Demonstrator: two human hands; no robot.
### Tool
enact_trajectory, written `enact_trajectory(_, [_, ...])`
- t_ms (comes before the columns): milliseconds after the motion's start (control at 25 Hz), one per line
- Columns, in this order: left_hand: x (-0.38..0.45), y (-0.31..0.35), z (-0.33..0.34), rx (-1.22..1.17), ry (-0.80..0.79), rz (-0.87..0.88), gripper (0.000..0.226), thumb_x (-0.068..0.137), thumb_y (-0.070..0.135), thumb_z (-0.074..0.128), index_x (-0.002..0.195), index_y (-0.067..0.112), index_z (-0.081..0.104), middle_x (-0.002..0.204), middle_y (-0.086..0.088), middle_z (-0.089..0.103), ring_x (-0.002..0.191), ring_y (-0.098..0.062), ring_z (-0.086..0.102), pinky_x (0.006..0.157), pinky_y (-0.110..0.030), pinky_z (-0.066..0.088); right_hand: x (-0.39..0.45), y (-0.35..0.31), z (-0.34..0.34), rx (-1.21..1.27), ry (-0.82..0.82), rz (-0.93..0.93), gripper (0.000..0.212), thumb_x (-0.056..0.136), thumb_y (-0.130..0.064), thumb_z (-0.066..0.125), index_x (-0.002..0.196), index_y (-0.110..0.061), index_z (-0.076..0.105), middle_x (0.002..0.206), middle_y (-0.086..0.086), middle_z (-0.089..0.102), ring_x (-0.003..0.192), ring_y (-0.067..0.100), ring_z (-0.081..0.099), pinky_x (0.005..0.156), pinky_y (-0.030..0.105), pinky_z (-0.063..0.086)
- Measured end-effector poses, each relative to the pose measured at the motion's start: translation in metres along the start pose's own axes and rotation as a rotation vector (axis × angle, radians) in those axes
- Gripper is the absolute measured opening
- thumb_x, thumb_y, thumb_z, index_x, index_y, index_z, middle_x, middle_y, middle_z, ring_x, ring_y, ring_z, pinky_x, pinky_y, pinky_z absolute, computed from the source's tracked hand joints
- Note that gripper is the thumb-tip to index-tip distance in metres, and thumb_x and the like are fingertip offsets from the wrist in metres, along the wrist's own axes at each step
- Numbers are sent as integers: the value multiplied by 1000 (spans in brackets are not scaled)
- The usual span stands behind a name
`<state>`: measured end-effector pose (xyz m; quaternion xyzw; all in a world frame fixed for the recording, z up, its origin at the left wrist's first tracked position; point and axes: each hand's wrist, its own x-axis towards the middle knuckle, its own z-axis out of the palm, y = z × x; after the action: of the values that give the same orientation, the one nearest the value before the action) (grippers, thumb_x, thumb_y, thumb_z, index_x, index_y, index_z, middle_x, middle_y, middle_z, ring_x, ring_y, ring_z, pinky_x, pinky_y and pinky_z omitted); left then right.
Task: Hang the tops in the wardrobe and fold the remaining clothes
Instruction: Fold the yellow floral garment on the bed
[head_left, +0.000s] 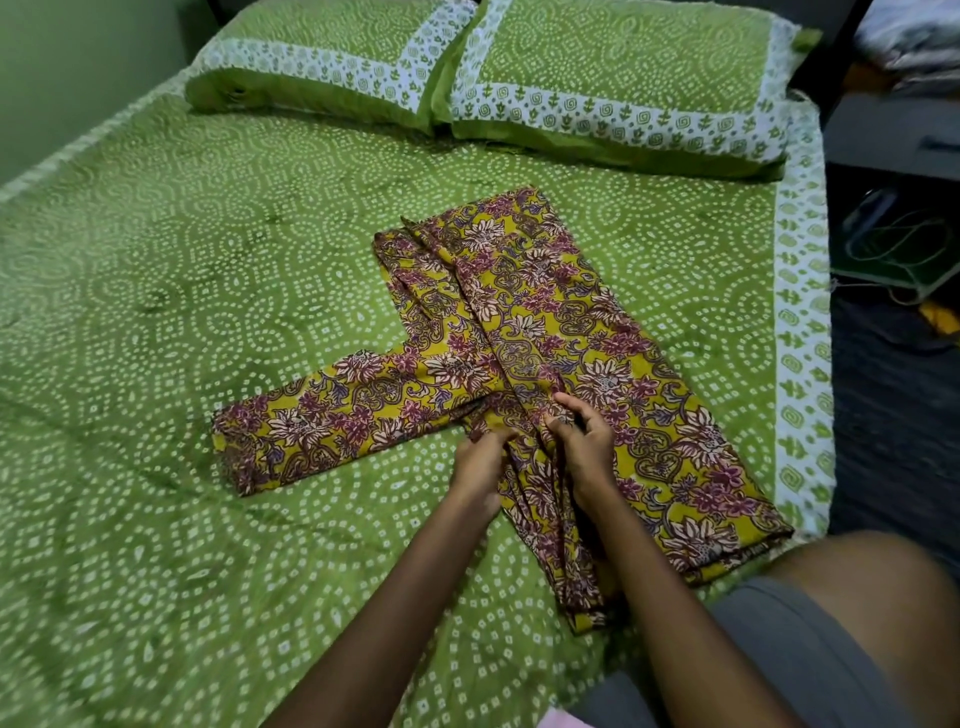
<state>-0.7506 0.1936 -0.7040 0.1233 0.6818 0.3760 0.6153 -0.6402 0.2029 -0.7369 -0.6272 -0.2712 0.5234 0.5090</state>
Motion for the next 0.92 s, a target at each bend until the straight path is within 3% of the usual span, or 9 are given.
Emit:
enact_trajectory(80, [-7,-1,6,29,-81,-50,42,88,14,60,126,-1,49,96,-9,60,76,-16,56,45,-16,47,2,0,0,-8,1,-24,34,83,3,62,114,-13,63,123,4,58,107,17,57,92,35,51])
enact_trajectory(160, [-6,-2,8,-30,-24,-34,42,89,12,59,127,-3,49,90,-9,60,72,-17,57,36,-14,40,1,-1,0,-11,-9,-37,34,84,5,60,116,-7,61,118,4,58,93,5,57,77,16,51])
enact_trajectory(320, [10,2,11,-215,4,-19,59,88,18,62,139,3,37,128,-20,55,115,-34,54,73,-31,52,-1,-2,0,-17,-21,-40,32,85,3,60,114,-12,63,112,-1,59,87,1,56,73,16,50])
enact_trajectory(400, [10,13,11,-337,42,2,44,88,19,62,127,4,48,116,-16,62,109,-31,57,86,-40,50,0,0,-1,-10,-19,-29,31,85,1,61,106,-21,64,118,2,60,98,14,60,84,31,54])
enact_trajectory(520, [8,33,-2,-605,87,34,10,91,15,57,89,7,52,92,-9,59,84,-21,58,90,-37,52,1,2,-1,-31,-15,-16,33,85,0,61,98,-30,63,124,6,59,109,25,58,92,47,51])
enact_trajectory(680, [21,54,-42,-827,142,49,17,85,21,65,97,15,55,133,-15,47,113,-19,53,98,-25,43,-1,-1,0,-90,-15,-30,32,85,0,61,107,-25,62,125,6,57,108,24,58,92,46,51])
enact_trajectory(800, [24,69,-52,-711,350,263,38,87,22,64,118,9,47,120,-4,50,105,-19,50,96,-33,44,-13,-5,7,-463,66,-298,42,79,-10,71,118,-17,57,132,7,47,120,25,49,96,37,45])
enact_trajectory(880, [7,78,-30,-452,364,505,11,92,15,58,98,12,50,98,-2,55,85,-11,55,78,-27,45,-17,-14,14,-747,46,-587,71,72,-29,78,133,-14,45,143,10,37,131,25,35,107,39,31])
enact_trajectory(920, [-9,84,-11,-251,242,660,7,92,15,58,89,15,53,87,-2,57,72,-5,54,69,-23,44,-13,-18,18,-784,-7,-641,84,70,-37,77,139,-11,38,146,12,33,134,24,30,109,38,24])
